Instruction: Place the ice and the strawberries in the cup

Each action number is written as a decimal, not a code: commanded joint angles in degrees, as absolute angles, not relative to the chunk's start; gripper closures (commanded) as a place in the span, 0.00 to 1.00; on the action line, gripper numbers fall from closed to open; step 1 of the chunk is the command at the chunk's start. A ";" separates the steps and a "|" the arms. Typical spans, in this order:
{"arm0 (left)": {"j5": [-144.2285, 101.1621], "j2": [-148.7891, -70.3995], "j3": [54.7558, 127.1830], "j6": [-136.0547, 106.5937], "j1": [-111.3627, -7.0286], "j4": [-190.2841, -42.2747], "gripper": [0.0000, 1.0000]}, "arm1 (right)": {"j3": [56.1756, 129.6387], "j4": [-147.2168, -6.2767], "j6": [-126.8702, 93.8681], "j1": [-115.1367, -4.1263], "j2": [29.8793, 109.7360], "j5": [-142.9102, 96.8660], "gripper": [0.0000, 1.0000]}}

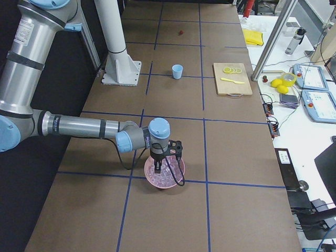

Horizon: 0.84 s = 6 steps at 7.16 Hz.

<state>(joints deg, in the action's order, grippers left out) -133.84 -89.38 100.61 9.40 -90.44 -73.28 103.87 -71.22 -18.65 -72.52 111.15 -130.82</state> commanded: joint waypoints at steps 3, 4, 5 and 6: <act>-133.86 -89.38 100.63 9.40 -90.44 -73.30 0.00 | 103.27 -71.28 -18.19 -70.31 110.92 -130.78 0.27; -133.86 -89.30 100.63 9.49 -90.44 -73.21 0.00 | 102.58 -71.28 -18.19 -70.23 110.40 -130.69 0.27; -133.86 -89.30 100.63 9.49 -90.44 -73.30 0.00 | 101.26 -71.19 -18.02 -70.22 109.69 -130.78 0.27; -133.86 -89.30 100.63 9.58 -90.53 -73.30 0.00 | 100.73 -71.10 -16.80 -70.22 109.25 -130.78 0.27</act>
<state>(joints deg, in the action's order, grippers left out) -133.86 -89.31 100.64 9.50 -90.46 -73.28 101.64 -71.20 -17.78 -70.26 109.88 -130.76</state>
